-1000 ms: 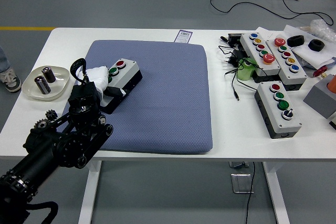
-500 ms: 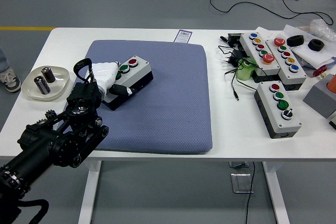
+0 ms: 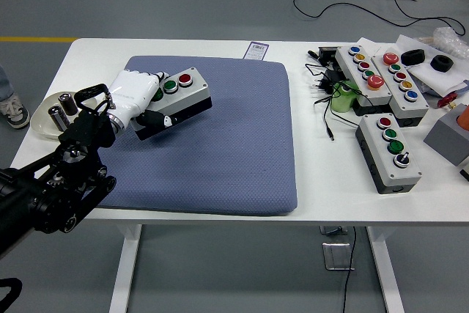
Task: Pick up the button,place it on the desk,press the button,press the button
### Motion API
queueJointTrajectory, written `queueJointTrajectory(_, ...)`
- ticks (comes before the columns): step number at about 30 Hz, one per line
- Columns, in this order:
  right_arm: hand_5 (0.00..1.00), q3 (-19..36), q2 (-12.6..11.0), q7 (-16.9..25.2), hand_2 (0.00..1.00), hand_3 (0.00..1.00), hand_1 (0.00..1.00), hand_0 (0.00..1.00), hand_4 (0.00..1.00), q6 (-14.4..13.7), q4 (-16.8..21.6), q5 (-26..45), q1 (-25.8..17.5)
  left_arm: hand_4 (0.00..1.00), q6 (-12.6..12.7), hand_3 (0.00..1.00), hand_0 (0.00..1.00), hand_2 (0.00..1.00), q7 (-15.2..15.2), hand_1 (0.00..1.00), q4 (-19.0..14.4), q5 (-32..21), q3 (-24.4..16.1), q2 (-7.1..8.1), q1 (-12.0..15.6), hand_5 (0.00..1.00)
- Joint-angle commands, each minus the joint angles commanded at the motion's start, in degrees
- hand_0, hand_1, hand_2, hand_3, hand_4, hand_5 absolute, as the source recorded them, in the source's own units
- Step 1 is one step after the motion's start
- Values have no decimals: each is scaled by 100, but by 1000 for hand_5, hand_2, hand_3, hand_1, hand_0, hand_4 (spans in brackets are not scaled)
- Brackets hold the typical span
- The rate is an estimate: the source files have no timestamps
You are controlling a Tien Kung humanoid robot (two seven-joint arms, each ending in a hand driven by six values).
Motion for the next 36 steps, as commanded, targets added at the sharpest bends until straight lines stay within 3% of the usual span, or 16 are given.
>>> queueJointTrajectory(3,173,45,2,2,674,624,658,673,310,-1,0,-37,-1,790,282,273,38,2,-524,2,-90,-306,37,267,59,584)
queueJointTrajectory(4,173,60,1,2,674,624,658,673,310,-2,0,-47,-1,818,307,264,37,2,-779,2,-109,-470,69,377,69,757)
queueJointTrajectory(9,173,130,8,1,674,624,658,673,310,1,0,-108,-7,818,307,264,37,2,-1836,2,-255,-1087,352,802,95,757)
queueJointTrajectory(14,173,180,16,0,674,624,658,673,310,5,0,-108,-24,811,424,261,35,2,-2435,2,-390,-1223,732,1089,94,785)
queueJointTrajectory(17,173,187,17,2,674,624,658,673,310,8,0,-108,-37,802,502,261,37,2,-2472,2,-416,-955,873,1154,90,791)
queueJointTrajectory(23,173,180,36,4,674,624,658,673,310,12,0,-108,-53,792,617,264,37,2,-2410,2,-410,-635,875,1105,135,797)
queueJointTrajectory(30,173,140,36,5,674,624,658,673,310,13,0,-108,-63,791,976,281,38,2,-2334,2,-739,-890,560,1104,194,802)
queueJointTrajectory(33,173,131,38,5,674,624,658,673,310,14,0,-108,-60,791,1020,281,38,2,-2291,2,-792,-931,516,1094,183,802)
queueJointTrajectory(34,173,123,38,6,674,624,658,673,310,14,0,-108,-60,814,1015,380,41,99,-2254,77,-815,-928,497,1096,189,834)
queueJointTrajectory(36,173,107,38,6,674,624,658,673,310,12,0,-92,-55,814,1017,380,41,99,-2150,77,-879,-913,441,1106,217,834)
